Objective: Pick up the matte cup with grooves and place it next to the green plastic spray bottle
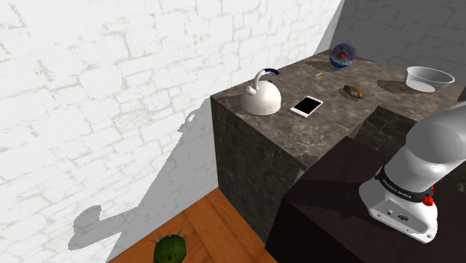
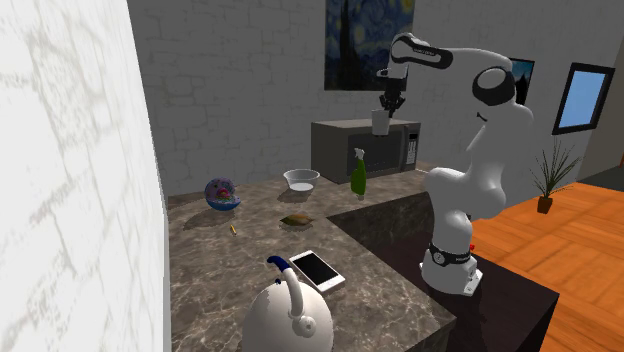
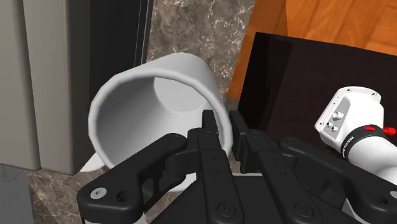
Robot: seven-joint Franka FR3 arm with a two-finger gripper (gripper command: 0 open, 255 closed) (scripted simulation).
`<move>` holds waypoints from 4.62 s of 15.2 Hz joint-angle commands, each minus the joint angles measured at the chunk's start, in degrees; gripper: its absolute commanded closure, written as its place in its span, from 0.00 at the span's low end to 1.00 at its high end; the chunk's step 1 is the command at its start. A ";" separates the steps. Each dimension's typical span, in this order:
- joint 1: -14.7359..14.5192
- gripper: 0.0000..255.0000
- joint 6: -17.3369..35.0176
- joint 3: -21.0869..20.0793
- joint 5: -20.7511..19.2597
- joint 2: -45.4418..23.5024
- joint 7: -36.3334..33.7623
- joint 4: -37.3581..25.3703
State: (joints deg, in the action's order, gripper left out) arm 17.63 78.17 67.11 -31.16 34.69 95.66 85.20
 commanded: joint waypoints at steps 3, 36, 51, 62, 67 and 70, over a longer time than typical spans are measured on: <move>-5.84 1.00 -1.69 8.53 -1.54 -0.23 5.76 -7.60; 0.64 1.00 16.24 13.33 -8.88 8.48 5.13 13.08; 1.61 1.00 25.11 17.70 -13.26 11.54 2.83 22.26; 0.59 1.00 31.24 22.65 -17.11 13.55 1.14 27.02; 0.16 1.00 32.65 24.01 -18.12 14.05 0.71 27.92; 0.15 1.00 32.65 24.01 -18.12 14.05 0.71 27.92</move>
State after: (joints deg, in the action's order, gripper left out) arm 17.79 110.81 91.12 -49.28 48.73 96.37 113.13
